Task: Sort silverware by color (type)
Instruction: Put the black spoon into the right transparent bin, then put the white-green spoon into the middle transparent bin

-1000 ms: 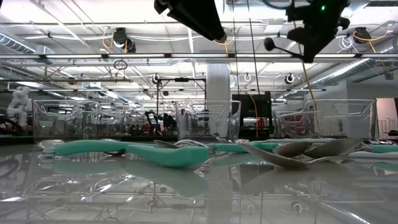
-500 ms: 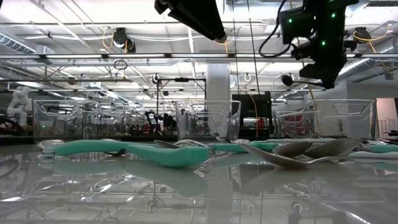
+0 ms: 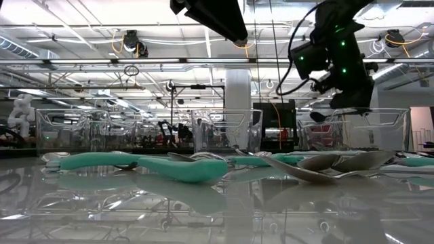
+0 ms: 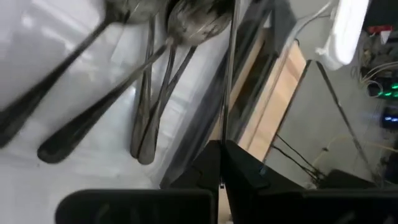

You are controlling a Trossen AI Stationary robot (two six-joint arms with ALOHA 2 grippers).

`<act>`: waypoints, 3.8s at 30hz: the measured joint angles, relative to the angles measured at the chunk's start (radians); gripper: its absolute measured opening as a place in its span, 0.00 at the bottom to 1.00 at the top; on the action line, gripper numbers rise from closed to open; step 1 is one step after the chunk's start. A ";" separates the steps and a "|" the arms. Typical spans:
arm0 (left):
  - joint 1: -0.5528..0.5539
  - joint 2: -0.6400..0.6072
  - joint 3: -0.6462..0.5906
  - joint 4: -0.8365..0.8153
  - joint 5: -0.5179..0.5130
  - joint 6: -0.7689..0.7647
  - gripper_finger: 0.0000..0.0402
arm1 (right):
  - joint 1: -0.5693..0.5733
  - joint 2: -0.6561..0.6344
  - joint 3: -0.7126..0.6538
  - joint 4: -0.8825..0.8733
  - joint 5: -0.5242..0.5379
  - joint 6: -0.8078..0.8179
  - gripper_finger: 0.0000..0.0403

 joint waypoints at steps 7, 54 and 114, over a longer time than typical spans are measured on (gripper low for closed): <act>0.000 0.000 0.000 0.000 0.000 0.001 0.29 | -0.018 0.049 0.003 -0.033 -0.040 -0.029 0.01; 0.000 0.000 0.000 -0.001 0.000 -0.003 0.29 | 0.073 -0.284 0.000 0.040 -0.063 -0.075 0.41; 0.002 0.005 0.000 -0.069 0.083 -0.012 0.29 | 0.779 0.051 -0.327 1.055 -0.249 -0.258 0.37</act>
